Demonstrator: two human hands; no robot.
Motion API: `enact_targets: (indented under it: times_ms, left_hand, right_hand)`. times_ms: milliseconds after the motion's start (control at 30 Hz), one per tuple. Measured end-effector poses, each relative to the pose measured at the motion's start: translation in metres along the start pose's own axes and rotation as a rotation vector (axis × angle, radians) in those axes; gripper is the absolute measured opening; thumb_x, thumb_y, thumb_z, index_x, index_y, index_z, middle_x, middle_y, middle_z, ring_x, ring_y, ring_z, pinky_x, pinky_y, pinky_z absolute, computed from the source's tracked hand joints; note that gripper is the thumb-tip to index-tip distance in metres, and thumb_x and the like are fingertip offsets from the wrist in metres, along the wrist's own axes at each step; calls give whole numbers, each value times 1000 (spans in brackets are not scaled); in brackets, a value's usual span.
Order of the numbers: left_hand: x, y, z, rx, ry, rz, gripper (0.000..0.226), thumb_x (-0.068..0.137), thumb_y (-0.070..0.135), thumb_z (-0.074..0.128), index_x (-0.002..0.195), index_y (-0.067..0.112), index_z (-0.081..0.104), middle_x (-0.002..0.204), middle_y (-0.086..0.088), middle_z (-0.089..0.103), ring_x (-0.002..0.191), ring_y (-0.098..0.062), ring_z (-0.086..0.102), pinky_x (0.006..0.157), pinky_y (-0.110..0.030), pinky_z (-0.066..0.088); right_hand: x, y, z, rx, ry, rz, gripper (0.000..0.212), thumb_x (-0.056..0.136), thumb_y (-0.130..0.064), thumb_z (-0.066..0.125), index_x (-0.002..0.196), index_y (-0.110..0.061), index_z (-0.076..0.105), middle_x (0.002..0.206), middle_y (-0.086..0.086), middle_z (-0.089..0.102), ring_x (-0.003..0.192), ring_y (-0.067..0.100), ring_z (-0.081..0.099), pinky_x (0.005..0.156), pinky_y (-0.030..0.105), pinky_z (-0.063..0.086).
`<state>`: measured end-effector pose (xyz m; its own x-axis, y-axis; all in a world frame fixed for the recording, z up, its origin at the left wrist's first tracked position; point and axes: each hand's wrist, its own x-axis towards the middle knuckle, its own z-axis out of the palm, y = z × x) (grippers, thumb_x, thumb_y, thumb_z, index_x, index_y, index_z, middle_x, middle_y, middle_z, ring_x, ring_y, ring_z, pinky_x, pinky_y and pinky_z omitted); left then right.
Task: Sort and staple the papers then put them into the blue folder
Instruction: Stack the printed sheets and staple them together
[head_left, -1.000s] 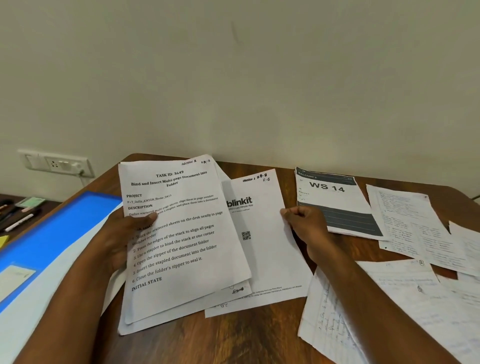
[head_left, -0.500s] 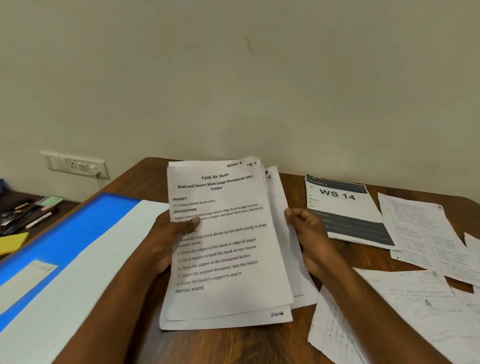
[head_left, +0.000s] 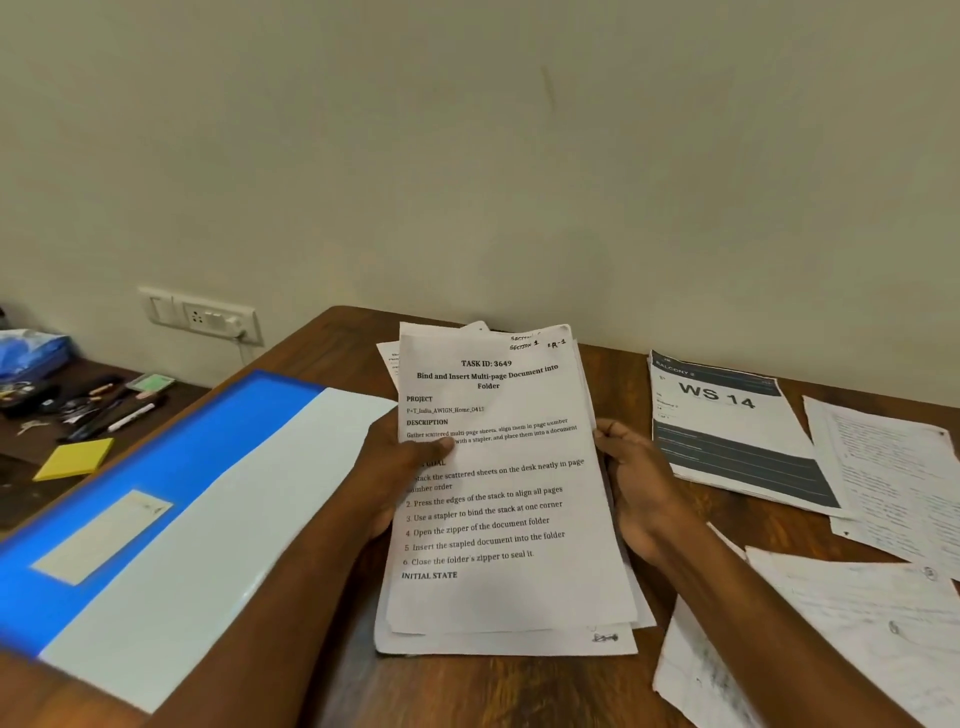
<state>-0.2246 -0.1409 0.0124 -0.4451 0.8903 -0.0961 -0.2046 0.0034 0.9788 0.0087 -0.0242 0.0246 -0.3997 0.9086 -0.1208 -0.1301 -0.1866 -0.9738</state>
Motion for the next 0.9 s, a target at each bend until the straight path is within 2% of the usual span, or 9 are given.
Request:
enact_targets:
  times_ms: [133,233,300,367,400,533,633,733,900]
  left_hand:
    - [-2,18,-20,-3,112,15,39,90,-10,70,121,11,64,107,-12,80,92,-34,79,76,-46,65]
    - [1,22,-42,0,247,37,41,88,-13,71,120,13,65,101,-7,80,78,-22,80,61,-33,63]
    - [6,21,-53,-5,292,38,52,85,-18,70,126,12,64,109,-9,78,85,-22,79,69,-34,62]
    - [11,19,-63,-32,335,31,65,81,-20,71,136,15,61,117,-9,76,97,-26,76,79,-37,60]
    - [13,18,-67,-51,353,32,72,80,-20,71,141,17,57,121,-8,75,103,-28,75,85,-41,60]
    - [16,18,-73,-99,391,41,92,77,-19,75,151,26,45,130,-7,71,113,-33,71,102,-54,55]
    - [16,17,-74,-121,401,18,91,78,-16,77,151,27,43,129,-7,71,112,-32,71,102,-55,56]
    - [15,16,-74,-131,427,-8,80,80,-13,78,147,18,47,127,-9,72,108,-31,73,101,-53,57]
    - [21,13,-66,-61,366,-62,69,73,-5,86,134,13,60,119,-11,76,101,-32,76,94,-52,60]
  right_hand:
    - [7,0,12,-305,7,-97,31,110,-16,46,100,-21,75,104,-3,79,94,12,71,79,27,51]
    - [21,5,16,-777,-71,-268,29,110,-20,49,123,-32,71,133,-17,65,116,2,61,87,18,48]
    - [34,11,17,-1066,-147,-356,36,108,-24,52,144,-29,59,153,-13,50,140,13,46,110,33,44]
    - [44,17,22,-1302,-214,-386,45,108,-37,49,152,-27,48,163,-5,41,150,25,36,118,56,33]
    - [46,17,27,-1428,-227,-398,46,108,-44,46,151,-28,48,162,-2,43,148,27,37,114,60,35]
    - [42,11,35,-1785,-236,-511,50,99,-64,46,130,-26,56,129,-3,61,131,27,53,99,54,43]
    - [19,2,28,-1904,-288,-539,43,98,-57,54,127,-26,57,118,-3,63,120,23,59,100,52,46]
    - [-25,-8,14,-1928,-348,-504,36,98,-51,54,123,-27,62,111,-4,66,100,19,67,91,44,51]
    - [-103,-12,-9,-1956,-293,-416,43,103,-58,42,115,-30,71,115,-7,74,96,15,68,95,35,46]
